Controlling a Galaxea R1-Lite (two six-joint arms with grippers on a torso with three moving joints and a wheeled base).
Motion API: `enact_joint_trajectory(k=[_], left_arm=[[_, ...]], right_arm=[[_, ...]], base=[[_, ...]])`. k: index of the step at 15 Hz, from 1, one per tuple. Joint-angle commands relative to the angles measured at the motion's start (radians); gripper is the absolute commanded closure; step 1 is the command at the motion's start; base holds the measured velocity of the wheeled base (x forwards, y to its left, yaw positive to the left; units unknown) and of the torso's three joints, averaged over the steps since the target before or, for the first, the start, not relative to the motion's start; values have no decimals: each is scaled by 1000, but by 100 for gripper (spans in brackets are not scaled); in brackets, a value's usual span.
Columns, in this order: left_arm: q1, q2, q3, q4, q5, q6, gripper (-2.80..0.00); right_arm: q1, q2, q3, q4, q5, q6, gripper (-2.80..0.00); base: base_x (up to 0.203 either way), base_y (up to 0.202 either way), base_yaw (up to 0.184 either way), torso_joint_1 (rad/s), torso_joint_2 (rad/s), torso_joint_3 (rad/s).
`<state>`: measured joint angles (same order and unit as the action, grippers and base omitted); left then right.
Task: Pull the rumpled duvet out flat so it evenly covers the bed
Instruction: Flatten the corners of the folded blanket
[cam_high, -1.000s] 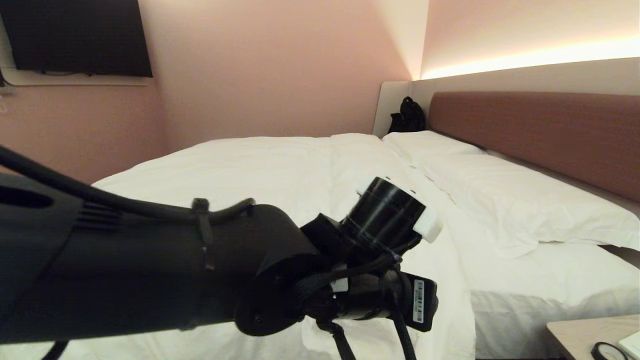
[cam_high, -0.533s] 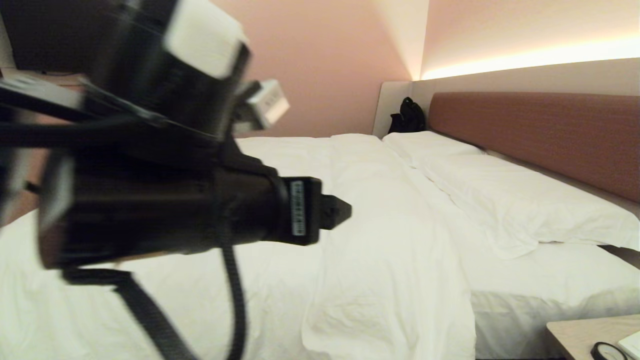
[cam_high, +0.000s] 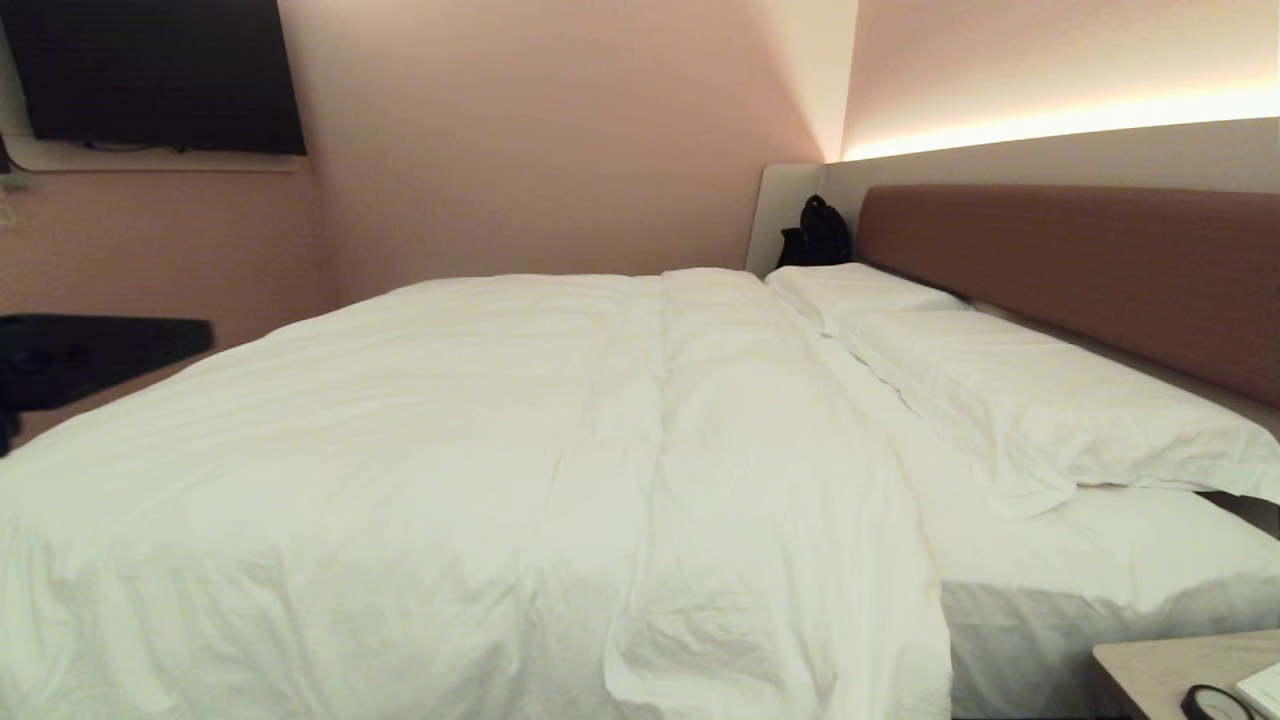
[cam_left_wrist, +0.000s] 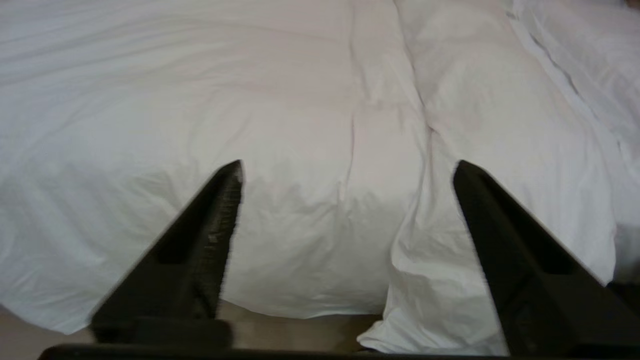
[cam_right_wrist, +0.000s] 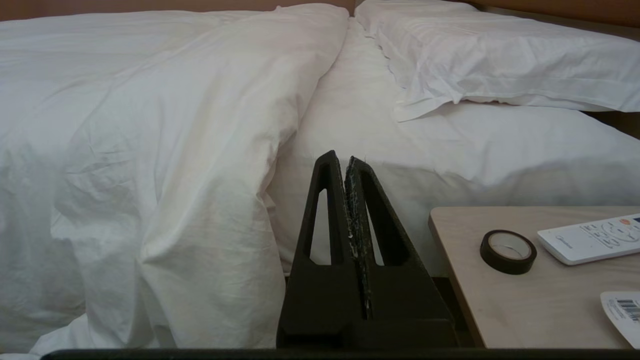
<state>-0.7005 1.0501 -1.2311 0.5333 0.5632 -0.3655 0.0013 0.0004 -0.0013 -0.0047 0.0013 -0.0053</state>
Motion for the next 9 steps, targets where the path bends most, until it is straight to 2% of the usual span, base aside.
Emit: enact_joint_trajectory(k=[1, 6, 9], left_arm=[[53, -124, 41, 5, 3, 2, 0], [315, -352, 129, 3, 0, 68, 0], [502, -492, 197, -8, -3, 91, 0]], right_arm=[[0, 1, 0, 0, 2, -1, 0], [0, 1, 0, 0, 0, -1, 0], [0, 1, 0, 0, 2, -1, 0]], base=[[0, 0, 0, 0, 0, 0], [0, 0, 0, 0, 0, 0], [0, 0, 0, 0, 0, 0]])
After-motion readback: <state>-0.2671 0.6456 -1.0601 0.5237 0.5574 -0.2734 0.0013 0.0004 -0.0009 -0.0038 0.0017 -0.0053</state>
